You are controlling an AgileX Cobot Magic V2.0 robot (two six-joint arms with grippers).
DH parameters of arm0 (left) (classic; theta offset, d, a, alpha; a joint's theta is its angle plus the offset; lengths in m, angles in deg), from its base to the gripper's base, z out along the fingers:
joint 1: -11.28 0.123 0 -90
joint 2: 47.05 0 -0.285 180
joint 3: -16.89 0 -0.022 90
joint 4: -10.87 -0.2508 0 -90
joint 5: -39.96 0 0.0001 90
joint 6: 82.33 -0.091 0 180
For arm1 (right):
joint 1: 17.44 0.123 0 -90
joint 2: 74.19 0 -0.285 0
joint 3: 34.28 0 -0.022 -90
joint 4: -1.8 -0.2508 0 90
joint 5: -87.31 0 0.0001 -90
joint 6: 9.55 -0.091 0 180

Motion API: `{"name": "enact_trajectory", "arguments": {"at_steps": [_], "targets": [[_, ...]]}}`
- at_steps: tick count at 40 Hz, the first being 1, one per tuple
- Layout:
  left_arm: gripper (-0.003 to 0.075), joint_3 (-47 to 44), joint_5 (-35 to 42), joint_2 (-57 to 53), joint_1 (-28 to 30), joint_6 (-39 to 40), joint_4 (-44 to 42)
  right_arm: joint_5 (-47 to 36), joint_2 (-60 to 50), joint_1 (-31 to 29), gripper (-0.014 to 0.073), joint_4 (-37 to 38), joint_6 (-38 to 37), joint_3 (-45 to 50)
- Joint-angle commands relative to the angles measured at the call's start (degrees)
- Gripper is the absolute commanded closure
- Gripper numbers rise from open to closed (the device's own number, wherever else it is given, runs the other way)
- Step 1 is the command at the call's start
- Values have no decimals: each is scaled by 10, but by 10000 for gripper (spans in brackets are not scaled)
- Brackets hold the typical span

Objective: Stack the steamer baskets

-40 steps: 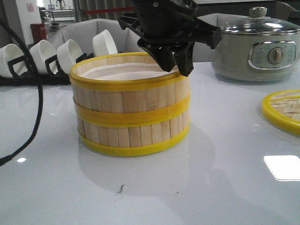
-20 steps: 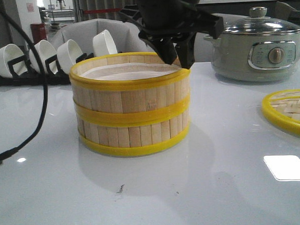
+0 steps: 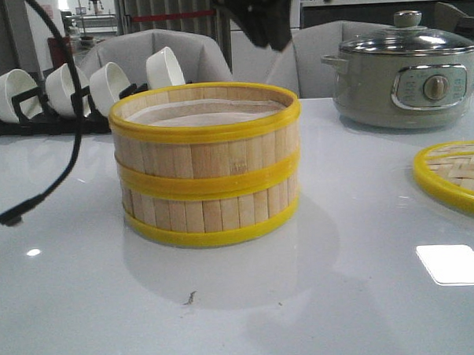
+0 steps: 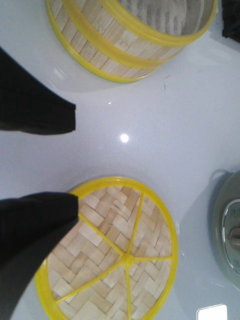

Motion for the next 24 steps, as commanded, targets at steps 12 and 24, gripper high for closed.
{"name": "enact_trajectory", "arguments": {"at_steps": [12, 24], "targets": [[628, 19, 15, -213, 204, 29, -14, -38, -6, -1, 197, -7, 7, -24], [628, -193, 84, -415, 325, 59, -13, -49, -6, -1, 197, -7, 7, -24]]}}
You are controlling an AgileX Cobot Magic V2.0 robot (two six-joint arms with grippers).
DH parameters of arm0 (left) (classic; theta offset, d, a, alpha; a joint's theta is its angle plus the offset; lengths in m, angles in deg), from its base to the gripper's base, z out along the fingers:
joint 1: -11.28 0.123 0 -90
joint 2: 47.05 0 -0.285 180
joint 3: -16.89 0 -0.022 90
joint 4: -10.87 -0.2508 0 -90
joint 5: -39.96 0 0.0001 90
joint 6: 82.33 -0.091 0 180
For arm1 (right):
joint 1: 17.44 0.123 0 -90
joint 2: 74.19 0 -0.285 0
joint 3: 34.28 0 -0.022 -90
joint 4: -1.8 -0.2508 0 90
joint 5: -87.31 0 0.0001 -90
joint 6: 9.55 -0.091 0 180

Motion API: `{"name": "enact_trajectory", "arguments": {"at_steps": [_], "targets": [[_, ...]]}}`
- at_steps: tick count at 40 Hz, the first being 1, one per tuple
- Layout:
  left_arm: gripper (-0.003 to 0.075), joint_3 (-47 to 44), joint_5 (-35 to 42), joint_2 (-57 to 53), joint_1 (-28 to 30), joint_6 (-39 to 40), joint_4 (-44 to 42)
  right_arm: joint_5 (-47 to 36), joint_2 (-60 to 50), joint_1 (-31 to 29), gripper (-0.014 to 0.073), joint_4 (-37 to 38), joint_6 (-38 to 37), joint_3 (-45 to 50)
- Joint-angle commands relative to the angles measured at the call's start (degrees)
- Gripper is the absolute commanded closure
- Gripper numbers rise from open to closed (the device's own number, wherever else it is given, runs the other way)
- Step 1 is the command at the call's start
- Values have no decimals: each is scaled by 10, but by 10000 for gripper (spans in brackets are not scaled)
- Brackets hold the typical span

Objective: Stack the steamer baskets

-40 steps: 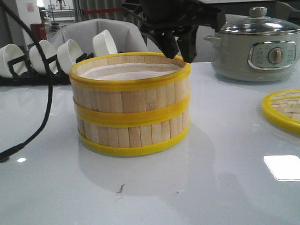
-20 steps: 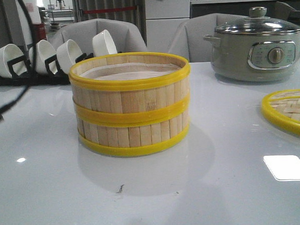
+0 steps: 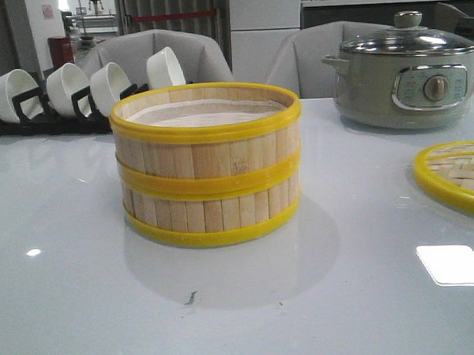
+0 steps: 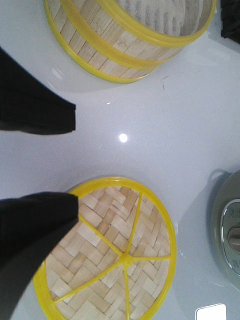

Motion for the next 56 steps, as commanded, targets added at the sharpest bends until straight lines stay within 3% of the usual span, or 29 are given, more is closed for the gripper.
{"name": "enact_trajectory", "arguments": {"at_steps": [1, 13, 22, 38, 42, 48, 56], "targets": [[628, -77, 82, -93, 21, 25, -1, -47, -6, -1, 197, -7, 7, -24], [636, -407, 195, -332, 27, 36, -1, -59, 5, -1, 197, -7, 7, -24], [636, -555, 250, -423, 27, 41, -1, -60, 18, -1, 197, -21, 7, -24], [636, -578, 255, -430, 27, 41, -8, -74, 23, -1, 220, -21, 7, -24], [636, -578, 247, -430, 27, 41, -8, -74, 23, -1, 305, -21, 7, -24], [636, -578, 250, -430, 27, 41, -8, -74, 23, -1, 566, -21, 7, -24], [636, -578, 250, -430, 27, 41, -8, -81, 25, -1, 555, -21, 7, -24]]}}
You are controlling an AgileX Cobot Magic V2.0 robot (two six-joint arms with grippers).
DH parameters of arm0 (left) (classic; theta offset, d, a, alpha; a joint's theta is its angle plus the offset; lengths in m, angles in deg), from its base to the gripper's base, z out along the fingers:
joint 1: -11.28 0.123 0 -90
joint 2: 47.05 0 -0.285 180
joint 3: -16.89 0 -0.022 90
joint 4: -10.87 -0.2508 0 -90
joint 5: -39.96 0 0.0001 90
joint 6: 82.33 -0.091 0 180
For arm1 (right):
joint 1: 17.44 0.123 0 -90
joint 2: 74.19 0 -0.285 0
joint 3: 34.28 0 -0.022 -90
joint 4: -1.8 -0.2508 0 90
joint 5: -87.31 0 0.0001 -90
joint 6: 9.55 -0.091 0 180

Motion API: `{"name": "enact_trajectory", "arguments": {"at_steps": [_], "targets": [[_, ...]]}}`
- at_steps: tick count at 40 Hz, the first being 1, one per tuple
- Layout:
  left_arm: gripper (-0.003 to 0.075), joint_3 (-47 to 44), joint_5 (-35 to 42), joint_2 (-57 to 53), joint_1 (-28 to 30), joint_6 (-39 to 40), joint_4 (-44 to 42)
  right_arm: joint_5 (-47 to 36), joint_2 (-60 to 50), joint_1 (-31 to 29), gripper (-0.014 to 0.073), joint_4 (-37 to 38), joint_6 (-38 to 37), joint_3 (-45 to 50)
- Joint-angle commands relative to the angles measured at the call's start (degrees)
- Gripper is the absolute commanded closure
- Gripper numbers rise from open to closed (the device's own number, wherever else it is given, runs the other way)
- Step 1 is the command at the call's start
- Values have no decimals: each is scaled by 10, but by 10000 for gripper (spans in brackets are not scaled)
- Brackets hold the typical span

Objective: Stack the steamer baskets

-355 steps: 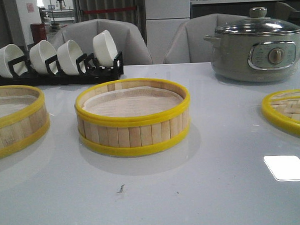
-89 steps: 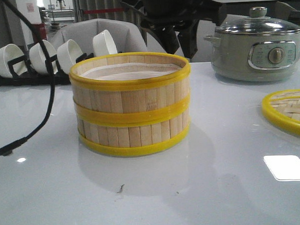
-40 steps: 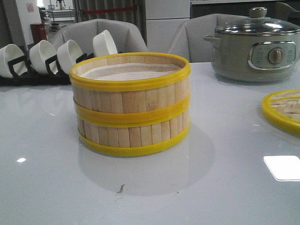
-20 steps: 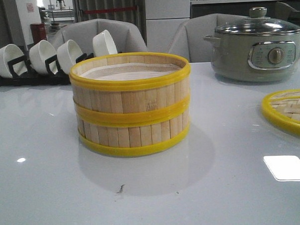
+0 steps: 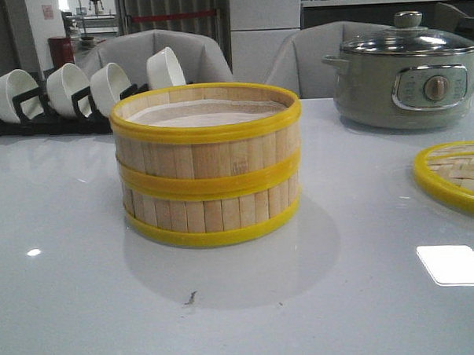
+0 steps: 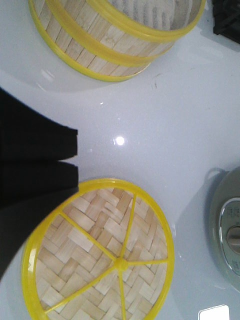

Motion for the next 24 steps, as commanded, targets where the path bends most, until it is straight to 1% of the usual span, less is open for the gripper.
{"name": "enact_trajectory", "arguments": {"at_steps": [1, 6, 9, 11, 14, 15, 18, 19, 24], "targets": [[636, 17, 44, 0, 1, 5, -5, -40, -7, -1, 555, -4, 7, -24], [636, 17, 44, 0, 1, 5, -5, -9, 6, -1, 547, -2, 8, -24], [636, 17, 44, 0, 1, 5, -5, 13, 17, -1, 511, 4, 8, -24], [636, 17, 44, 0, 1, 5, -5, 26, 25, -1, 468, 4, 8, -24], [636, 17, 44, 0, 1, 5, -5, 34, 35, -1, 371, 5, 8, -24], [636, 17, 44, 0, 1, 5, -5, 34, 39, -1, 334, 5, 8, -25], [636, 17, 44, 0, 1, 5, -5, 24, 50, -1, 267, 5, 8, -25], [636, 17, 44, 0, 1, 5, -5, 21, 53, -1, 257, 5, 8, -25], [636, 17, 44, 0, 1, 5, -5, 6, 68, -4, 260, 12, 8, -28]]}}
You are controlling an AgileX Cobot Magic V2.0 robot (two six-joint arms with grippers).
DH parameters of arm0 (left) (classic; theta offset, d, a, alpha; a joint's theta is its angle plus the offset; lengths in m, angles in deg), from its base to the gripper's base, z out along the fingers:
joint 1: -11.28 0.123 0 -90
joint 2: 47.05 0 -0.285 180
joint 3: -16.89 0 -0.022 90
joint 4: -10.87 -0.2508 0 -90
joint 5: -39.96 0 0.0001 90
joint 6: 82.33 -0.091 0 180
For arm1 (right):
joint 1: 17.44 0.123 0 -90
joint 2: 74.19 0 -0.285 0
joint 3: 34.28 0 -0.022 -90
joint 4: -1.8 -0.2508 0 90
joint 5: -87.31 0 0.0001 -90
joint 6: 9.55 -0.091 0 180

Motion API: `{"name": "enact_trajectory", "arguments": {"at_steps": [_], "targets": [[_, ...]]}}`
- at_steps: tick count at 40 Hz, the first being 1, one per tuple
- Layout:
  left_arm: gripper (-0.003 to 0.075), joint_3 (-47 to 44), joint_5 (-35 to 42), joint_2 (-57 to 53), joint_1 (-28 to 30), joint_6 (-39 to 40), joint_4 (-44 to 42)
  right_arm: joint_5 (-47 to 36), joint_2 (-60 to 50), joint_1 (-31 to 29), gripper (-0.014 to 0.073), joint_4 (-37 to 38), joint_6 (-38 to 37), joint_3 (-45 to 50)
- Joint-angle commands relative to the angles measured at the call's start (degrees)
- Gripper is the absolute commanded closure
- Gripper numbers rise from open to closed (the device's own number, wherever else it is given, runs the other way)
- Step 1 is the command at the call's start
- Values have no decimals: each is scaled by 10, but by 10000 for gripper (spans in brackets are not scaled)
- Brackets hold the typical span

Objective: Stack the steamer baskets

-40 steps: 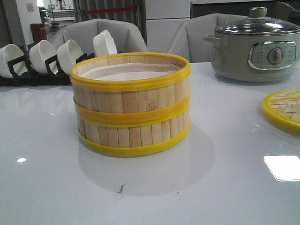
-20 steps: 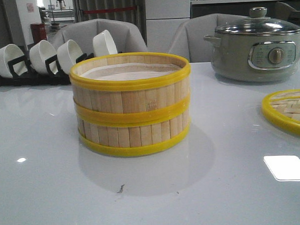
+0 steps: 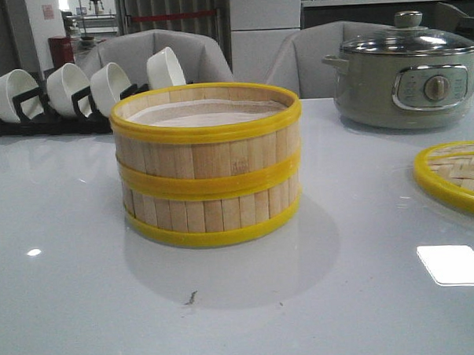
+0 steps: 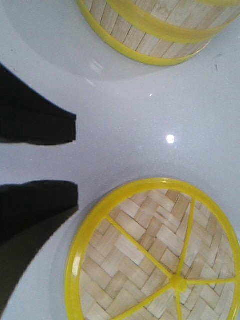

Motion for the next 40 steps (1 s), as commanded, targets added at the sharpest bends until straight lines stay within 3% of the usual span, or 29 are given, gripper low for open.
{"name": "enact_trajectory", "arguments": {"at_steps": [1, 8, 20, 30, 40], "targets": [[636, 17, 44, 0, 1, 5, -5, -47, 3, -5, 260, 11, 8, -25], [636, 17, 44, 0, 1, 5, -5, -34, 55, -41, 260, 21, 8, -77], [636, 17, 44, 0, 1, 5, -5, 67, 218, -115, 260, 21, 8, -240], [636, 17, 44, 0, 1, 5, -5, 107, 333, -123, 260, 25, 8, -332], [636, 17, 44, 0, 1, 5, -5, 110, 375, -123, 260, 69, 8, -371]]}}
